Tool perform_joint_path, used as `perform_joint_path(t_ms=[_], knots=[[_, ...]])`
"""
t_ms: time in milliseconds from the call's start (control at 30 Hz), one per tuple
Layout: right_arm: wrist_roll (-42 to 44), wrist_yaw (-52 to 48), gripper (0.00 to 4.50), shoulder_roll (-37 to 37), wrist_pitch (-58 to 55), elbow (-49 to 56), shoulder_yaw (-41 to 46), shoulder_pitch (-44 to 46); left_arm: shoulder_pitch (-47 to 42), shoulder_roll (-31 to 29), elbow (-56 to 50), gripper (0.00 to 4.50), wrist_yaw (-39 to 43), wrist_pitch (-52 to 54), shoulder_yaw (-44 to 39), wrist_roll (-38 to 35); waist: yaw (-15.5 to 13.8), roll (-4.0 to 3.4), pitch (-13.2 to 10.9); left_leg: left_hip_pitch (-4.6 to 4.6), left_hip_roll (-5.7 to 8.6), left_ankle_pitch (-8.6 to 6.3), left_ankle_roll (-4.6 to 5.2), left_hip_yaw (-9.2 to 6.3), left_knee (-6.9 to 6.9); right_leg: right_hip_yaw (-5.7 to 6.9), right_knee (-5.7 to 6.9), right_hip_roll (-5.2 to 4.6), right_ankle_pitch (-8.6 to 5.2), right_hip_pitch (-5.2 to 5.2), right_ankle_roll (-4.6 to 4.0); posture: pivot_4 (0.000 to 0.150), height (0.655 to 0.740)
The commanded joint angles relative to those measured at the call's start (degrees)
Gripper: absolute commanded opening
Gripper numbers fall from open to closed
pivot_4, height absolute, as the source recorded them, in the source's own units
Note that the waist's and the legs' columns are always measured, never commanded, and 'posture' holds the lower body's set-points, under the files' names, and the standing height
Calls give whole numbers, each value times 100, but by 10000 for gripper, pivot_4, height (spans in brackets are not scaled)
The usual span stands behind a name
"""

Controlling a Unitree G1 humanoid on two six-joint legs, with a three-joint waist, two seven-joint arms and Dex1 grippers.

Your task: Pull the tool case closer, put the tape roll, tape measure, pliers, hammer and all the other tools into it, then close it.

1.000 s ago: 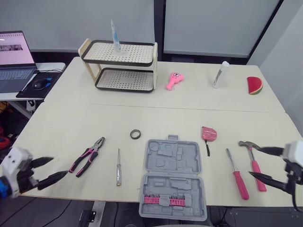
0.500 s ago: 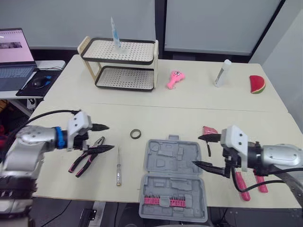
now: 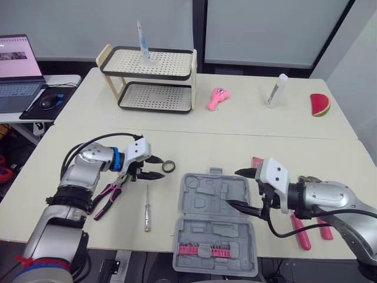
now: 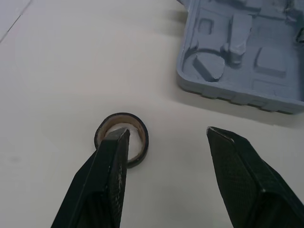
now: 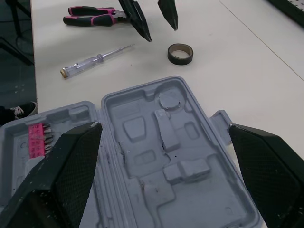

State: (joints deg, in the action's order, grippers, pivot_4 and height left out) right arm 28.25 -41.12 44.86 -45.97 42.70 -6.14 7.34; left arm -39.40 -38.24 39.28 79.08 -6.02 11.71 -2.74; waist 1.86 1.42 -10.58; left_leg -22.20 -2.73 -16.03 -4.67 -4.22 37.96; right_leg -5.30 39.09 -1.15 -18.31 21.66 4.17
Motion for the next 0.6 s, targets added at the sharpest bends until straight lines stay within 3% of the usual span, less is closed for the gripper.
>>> perform_joint_path(t_ms=[33, 467, 600], knots=[[10, 74, 45000, -10, -16, 222, -12, 16, -262, 139, 427, 26348, -168, -254, 36, 194, 2, 0, 0, 0, 0, 0, 0, -1, 0, 0, 0, 0, 0, 0, 0, 1500, 7350], [87, 168, 45000, 5, -158, 352, 21, -40, -638, 607, 1531, 26348, -666, -892, 257, 876, -3, 2, 1, -1, 1, 1, 1, -9, 2, 9, 4, 0, 0, -4, 0, 1500, 7350], [83, 169, 45000, 14, -170, 388, 41, -88, -650, 665, 1642, 18042, -791, -1013, 296, 1007, 0, 2, 2, -1, 1, 1, 1, -11, 3, 11, 5, 0, 0, -4, 0, 1500, 7350]])
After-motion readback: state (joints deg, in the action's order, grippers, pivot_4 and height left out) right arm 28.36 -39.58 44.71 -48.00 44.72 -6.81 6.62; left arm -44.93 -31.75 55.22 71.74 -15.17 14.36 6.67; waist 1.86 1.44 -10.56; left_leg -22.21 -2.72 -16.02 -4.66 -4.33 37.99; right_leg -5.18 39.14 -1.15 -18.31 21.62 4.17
